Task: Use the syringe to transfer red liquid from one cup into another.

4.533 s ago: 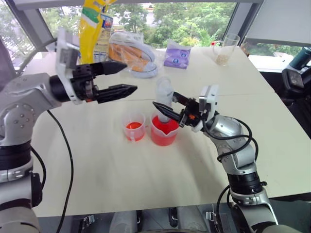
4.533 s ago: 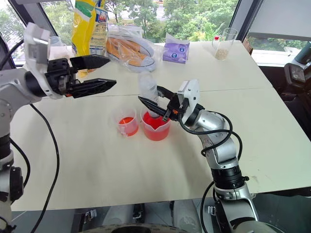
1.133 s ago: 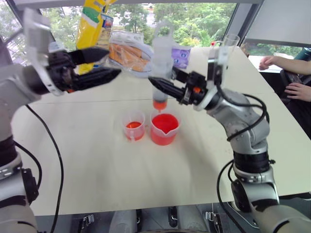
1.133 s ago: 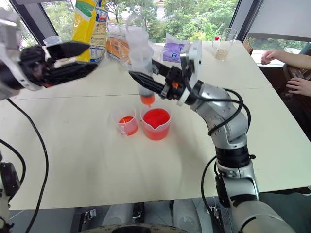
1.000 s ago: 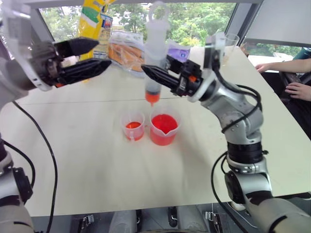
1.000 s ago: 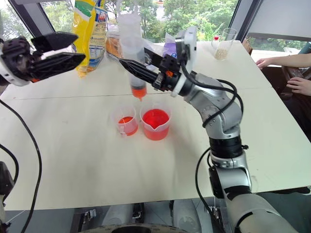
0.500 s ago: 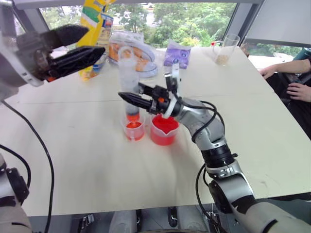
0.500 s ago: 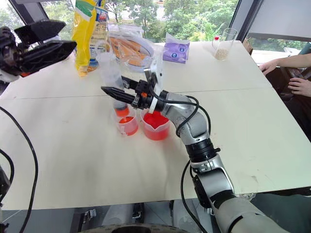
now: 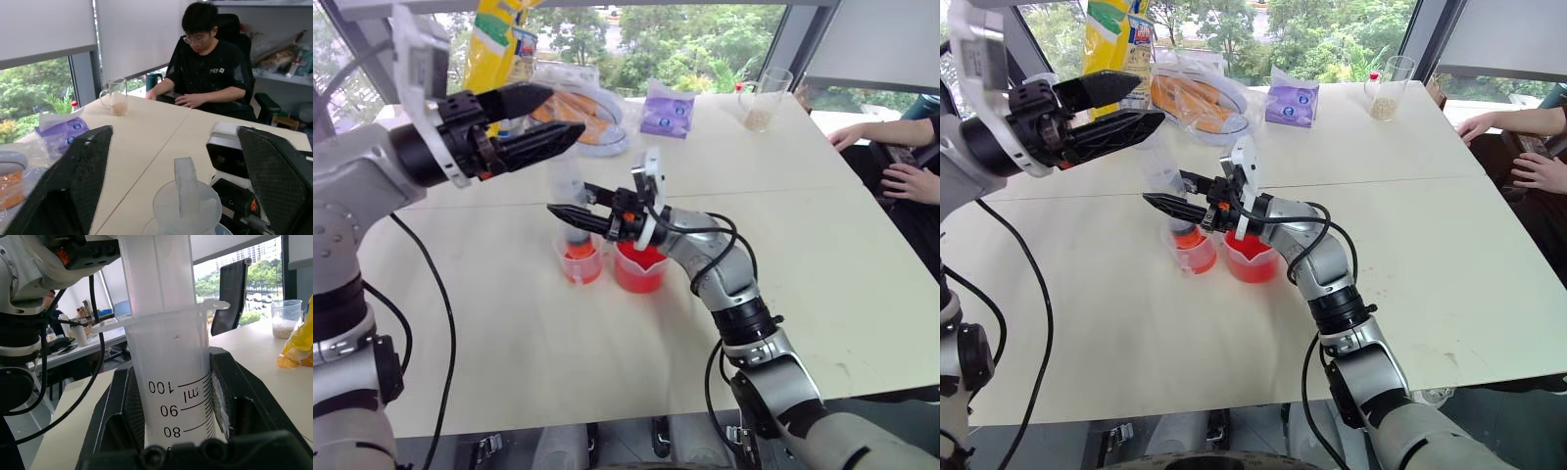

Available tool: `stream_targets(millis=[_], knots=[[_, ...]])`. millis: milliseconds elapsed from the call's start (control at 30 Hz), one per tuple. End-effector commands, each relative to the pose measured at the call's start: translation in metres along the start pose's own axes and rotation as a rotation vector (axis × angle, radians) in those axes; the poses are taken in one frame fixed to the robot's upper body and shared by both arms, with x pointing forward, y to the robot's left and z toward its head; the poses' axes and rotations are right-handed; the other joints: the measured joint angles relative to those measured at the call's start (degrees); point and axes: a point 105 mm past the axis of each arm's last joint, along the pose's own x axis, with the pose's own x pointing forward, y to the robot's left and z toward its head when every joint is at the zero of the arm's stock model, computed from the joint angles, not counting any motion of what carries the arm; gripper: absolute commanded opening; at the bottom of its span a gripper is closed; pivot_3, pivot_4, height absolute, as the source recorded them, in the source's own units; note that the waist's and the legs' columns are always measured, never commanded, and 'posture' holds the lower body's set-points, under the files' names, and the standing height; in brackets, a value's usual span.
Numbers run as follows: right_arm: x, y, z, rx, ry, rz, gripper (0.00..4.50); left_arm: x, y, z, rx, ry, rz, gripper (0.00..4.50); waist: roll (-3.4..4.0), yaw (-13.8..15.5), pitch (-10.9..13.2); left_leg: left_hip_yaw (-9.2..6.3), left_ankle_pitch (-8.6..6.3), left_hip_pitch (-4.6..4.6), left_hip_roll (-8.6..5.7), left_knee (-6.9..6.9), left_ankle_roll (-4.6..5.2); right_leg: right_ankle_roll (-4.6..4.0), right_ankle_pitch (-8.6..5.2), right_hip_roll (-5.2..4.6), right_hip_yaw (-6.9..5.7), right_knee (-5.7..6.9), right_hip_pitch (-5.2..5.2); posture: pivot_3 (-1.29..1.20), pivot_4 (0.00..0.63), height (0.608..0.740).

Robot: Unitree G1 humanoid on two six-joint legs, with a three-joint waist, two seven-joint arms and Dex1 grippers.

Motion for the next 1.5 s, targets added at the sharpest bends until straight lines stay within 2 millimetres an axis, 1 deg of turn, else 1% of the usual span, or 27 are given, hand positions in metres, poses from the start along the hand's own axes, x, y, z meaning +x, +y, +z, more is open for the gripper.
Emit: stream_targets(millis=[33, 100, 167, 300, 500, 600, 767, 900, 1133, 1367, 1500], knots=[[0.005, 0.004, 0.012, -0.040, -0.040, 0.021, 1.45, -0.003, -0.003, 0.006, 0.037, -0.003, -0.001, 1.94, 0.00, 0.01, 0.00, 0.00, 0.00, 0.00, 0.00, 0.00, 0.00, 0.00, 0.00, 0.00, 0.00, 0.00, 0.00, 0.00, 0.150, 0.740], [0.005, 0.004, 0.011, -0.041, -0.038, 0.022, 1.45, -0.004, -0.004, 0.005, 0.036, 0.003, -0.002, 0.80, 0.00, 0.03, 0.00, 0.00, 0.00, 0.00, 0.00, 0.00, 0.00, 0.00, 0.00, 0.00, 0.00, 0.00, 0.00, 0.00, 0.150, 0.740], [0.005, 0.004, 0.011, -0.042, -0.036, 0.024, 1.45, -0.006, -0.005, 0.003, 0.035, 0.014, -0.006, 0.03, 0.00, 0.03, 0.00, -0.01, 0.00, 0.00, 0.00, 0.00, -0.01, 0.00, 0.00, 0.00, 0.00, 0.00, 0.00, 0.00, 0.150, 0.740], [0.005, 0.003, 0.013, -0.047, -0.039, 0.027, 1.45, -0.010, -0.012, -0.007, 0.026, 0.060, -0.035, 0.03, 0.00, -0.07, 0.00, -0.01, 0.00, 0.00, 0.01, 0.00, 0.00, 0.00, 0.00, 0.00, 0.00, -0.01, 0.00, 0.00, 0.150, 0.740], [0.007, -0.002, 0.024, -0.072, -0.059, 0.016, 1.45, -0.014, -0.011, -0.021, 0.024, 0.104, -0.021, 0.03, 0.00, 0.00, 0.00, -0.01, 0.02, 0.00, 0.01, -0.01, -0.03, -0.01, 0.00, 0.00, 0.00, 0.00, -0.01, 0.00, 0.150, 0.740], [0.010, -0.007, 0.033, -0.087, -0.082, 0.001, 1.45, -0.015, -0.011, -0.026, 0.027, 0.115, -0.014, 0.03, 0.00, 0.03, 0.00, -0.01, 0.02, 0.00, 0.01, -0.01, -0.03, -0.01, 0.00, -0.01, 0.00, -0.01, -0.01, 0.00, 0.150, 0.740], [0.013, -0.014, 0.044, -0.109, -0.111, -0.021, 1.45, -0.016, -0.010, -0.030, 0.035, 0.119, -0.004, 0.03, 0.00, 0.00, 0.00, -0.01, 0.02, 0.00, 0.01, -0.02, -0.03, -0.01, 0.00, 0.00, 0.00, 0.00, -0.02, 0.00, 0.150, 0.740], [0.015, -0.020, 0.048, -0.121, -0.122, -0.037, 1.45, -0.016, -0.009, -0.031, 0.038, 0.119, -0.002, 0.03, 0.00, 0.00, 0.01, 0.00, 0.02, 0.00, 0.01, -0.02, -0.03, -0.01, 0.00, 0.00, 0.00, -0.01, -0.02, 0.00, 0.150, 0.740], [0.013, -0.028, 0.059, -0.151, -0.136, -0.055, 1.45, -0.015, -0.013, -0.041, 0.025, 0.131, -0.012, 0.03, 0.01, -0.02, 0.01, -0.01, 0.02, -0.01, 0.02, -0.02, -0.03, -0.01, 0.00, -0.01, 0.00, -0.01, -0.02, 0.00, 0.150, 0.740], [0.009, -0.032, 0.064, -0.167, -0.138, -0.066, 1.45, -0.016, -0.012, -0.048, 0.004, 0.131, -0.008, 0.03, 0.01, 0.01, 0.01, -0.01, 0.02, -0.01, 0.03, -0.02, -0.03, -0.01, 0.00, -0.01, 0.00, -0.01, -0.03, 0.00, 0.150, 0.740], [0.007, -0.033, 0.060, -0.168, -0.123, -0.068, 1.45, -0.016, -0.009, -0.048, 0.008, 0.128, 0.004, 0.03, 0.01, 0.00, 0.01, -0.01, 0.02, -0.01, 0.03, -0.03, -0.03, -0.01, 0.00, -0.01, 0.00, -0.01, -0.03, 0.00, 0.150, 0.740]])
